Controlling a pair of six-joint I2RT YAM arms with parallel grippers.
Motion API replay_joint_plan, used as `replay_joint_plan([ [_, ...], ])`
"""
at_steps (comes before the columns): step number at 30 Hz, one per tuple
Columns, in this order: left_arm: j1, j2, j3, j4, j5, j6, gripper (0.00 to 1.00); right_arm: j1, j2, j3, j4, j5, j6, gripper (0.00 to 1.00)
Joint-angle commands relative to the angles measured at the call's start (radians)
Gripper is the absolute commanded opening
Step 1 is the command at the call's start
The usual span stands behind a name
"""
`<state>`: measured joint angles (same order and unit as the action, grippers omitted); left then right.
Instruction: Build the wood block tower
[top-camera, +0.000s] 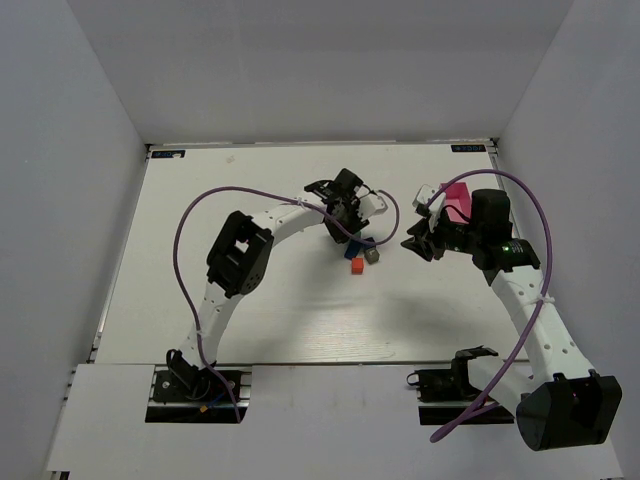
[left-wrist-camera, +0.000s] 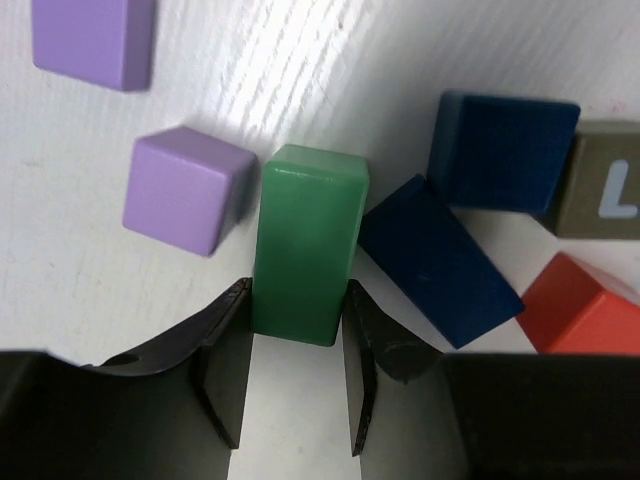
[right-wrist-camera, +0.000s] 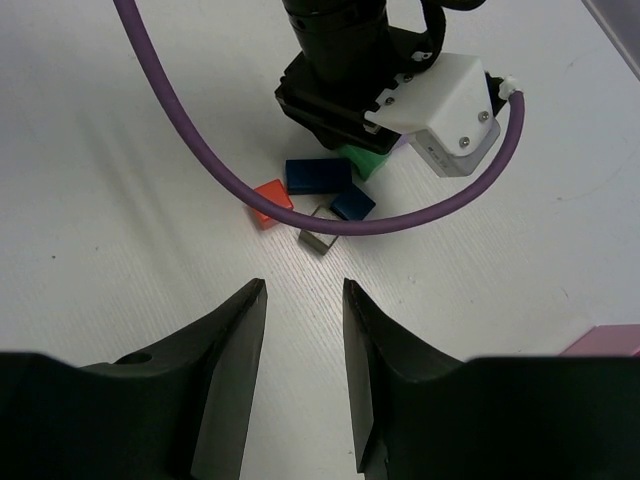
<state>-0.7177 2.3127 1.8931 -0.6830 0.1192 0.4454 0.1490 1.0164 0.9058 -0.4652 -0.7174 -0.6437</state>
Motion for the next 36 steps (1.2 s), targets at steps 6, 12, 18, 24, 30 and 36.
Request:
replay_joint_plan([
  [6,0.004,-0.182,-0.139,-0.020,0.013,0.032,0.08,0.000,-0.001,-0.004,0.016,-0.016,-0.005,0.43],
  [12,0.023,-0.254,-0.253,0.034,-0.006,0.071,0.04,0.000,-0.002,-0.007,0.013,-0.019,-0.008,0.43],
  [18,0.041,-0.298,-0.314,0.053,-0.009,0.122,0.00,0.000,-0.012,-0.010,0.011,-0.024,-0.014,0.43],
  [24,0.061,-0.337,-0.379,0.083,0.011,0.214,0.00,-0.014,-0.016,-0.013,0.007,-0.027,-0.016,0.43],
  [30,0.093,-0.358,-0.390,0.083,0.060,0.294,0.00,0.001,-0.019,-0.012,0.003,-0.034,-0.020,0.43],
  [36,0.124,-0.358,-0.390,0.063,0.109,0.335,0.00,0.001,-0.024,-0.016,0.003,-0.036,-0.024,0.43],
])
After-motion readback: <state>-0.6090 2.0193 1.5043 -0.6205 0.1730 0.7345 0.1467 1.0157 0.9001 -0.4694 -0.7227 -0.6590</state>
